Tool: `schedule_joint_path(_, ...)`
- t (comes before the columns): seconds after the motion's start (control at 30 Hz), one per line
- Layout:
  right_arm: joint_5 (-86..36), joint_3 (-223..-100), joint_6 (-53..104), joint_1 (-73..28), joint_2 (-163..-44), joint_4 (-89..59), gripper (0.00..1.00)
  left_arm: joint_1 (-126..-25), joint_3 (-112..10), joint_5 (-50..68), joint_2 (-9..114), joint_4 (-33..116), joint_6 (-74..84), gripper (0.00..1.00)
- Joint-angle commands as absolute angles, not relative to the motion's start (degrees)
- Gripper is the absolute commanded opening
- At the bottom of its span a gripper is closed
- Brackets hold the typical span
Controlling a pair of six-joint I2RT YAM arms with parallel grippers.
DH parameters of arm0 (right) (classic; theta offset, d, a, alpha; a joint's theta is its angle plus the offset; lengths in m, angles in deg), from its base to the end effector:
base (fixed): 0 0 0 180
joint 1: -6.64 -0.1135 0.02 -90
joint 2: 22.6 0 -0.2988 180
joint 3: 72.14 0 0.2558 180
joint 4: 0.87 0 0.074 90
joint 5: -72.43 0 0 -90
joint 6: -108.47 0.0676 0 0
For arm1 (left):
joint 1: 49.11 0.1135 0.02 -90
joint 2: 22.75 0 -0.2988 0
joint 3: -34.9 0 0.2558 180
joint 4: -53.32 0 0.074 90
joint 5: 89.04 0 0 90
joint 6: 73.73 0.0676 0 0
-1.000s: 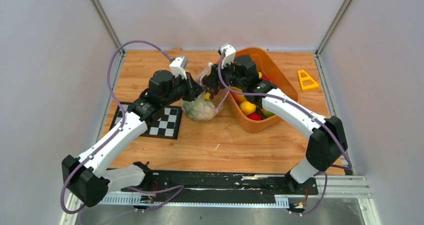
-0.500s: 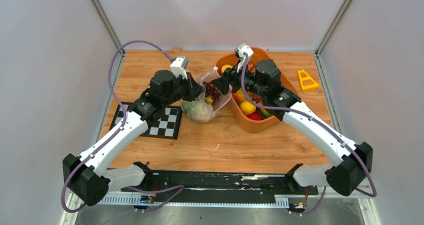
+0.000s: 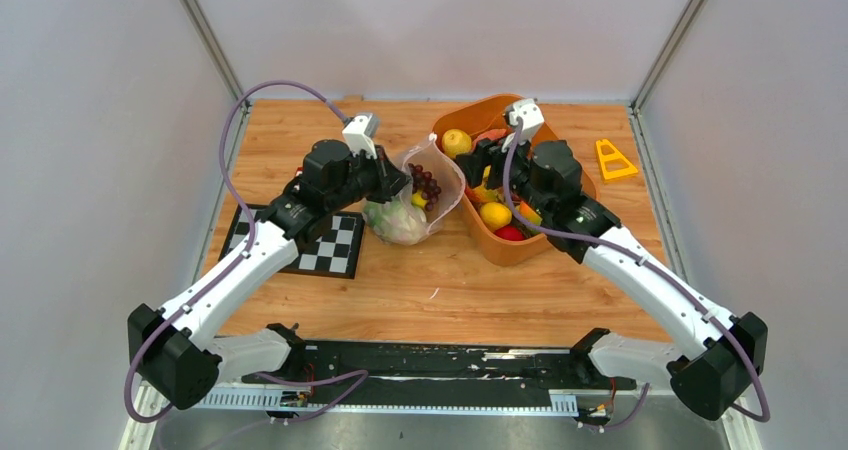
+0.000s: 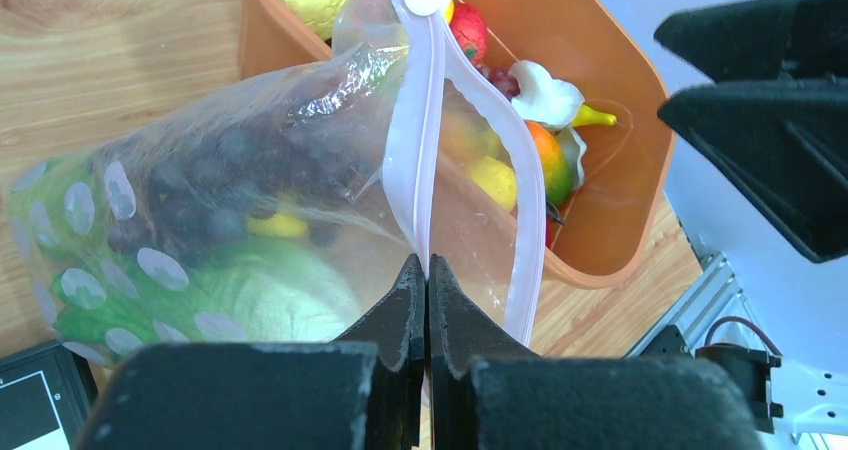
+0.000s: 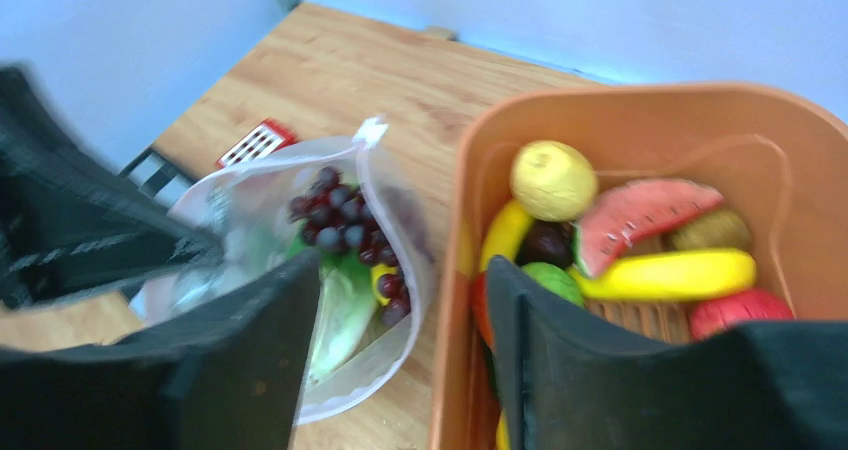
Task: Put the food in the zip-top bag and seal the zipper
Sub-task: Place the fake fruit in the zipper food storage bag, then pick up the fake fruit from the bin.
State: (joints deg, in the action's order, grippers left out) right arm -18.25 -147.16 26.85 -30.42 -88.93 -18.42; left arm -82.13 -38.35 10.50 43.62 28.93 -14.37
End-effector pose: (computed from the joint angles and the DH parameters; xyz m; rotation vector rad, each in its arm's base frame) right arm 0.2332 0.1771 0.4040 -0.4451 1.7051 0.5924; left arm 0.2357 -0.1665 0.3756 0.1617 1.9708 -0.9030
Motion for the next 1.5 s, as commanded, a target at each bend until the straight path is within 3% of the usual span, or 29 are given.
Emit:
schedule_joint_path(0.0,-1.7,-146.3,29.5,-28.1,-87.7,-19.2,0.68,-82.0,-39.9,11.1,43.8,31.2,-14.6,0.00)
schedule_joint_path(0.03,-1.1,-146.3,30.3,-27.1,-88.2,-19.9,0.75,-82.0,-39.8,11.2,43.6,31.5,-14.7,0.00)
schedule_joint_path(0.2,-3.1,-149.4,32.9,-21.2,-91.9,-27.1,0.90,-82.0,-39.7,11.2,43.4,31.8,-15.0,0.00)
schedule_joint_path(0.4,-9.9,-152.6,38.8,-13.6,-97.5,-35.5,0.94,-82.1,-39.3,10.1,42.6,30.8,-14.5,0.00)
schedule_joint_path(0.53,-2.8,-150.8,40.1,-13.4,-97.2,-36.3,1.00,-82.0,-39.8,10.4,42.8,30.5,-14.4,0.00)
schedule_joint_path(0.67,-3.0,-147.8,39.2,-12.1,-96.7,-35.1,1.00,-82.0,-39.8,10.4,43.0,30.5,-14.3,0.00)
schedule_joint_path(1.07,-22.1,-148.6,34.3,-10.5,-104.3,-36.4,0.99,-82.1,-39.8,9.9,42.5,29.4,-13.6,0.00)
schedule_joint_path(1.3,-26.8,-152.3,33.2,-10.5,-112.0,-39.1,0.91,-82.0,-40.4,10.2,43.1,28.6,-12.7,0.00)
schedule_joint_path(1.47,-31.7,-154.2,32.3,-10.5,-117.7,-40.3,0.78,-82.0,-40.4,10.4,43.2,28.5,-12.4,0.00)
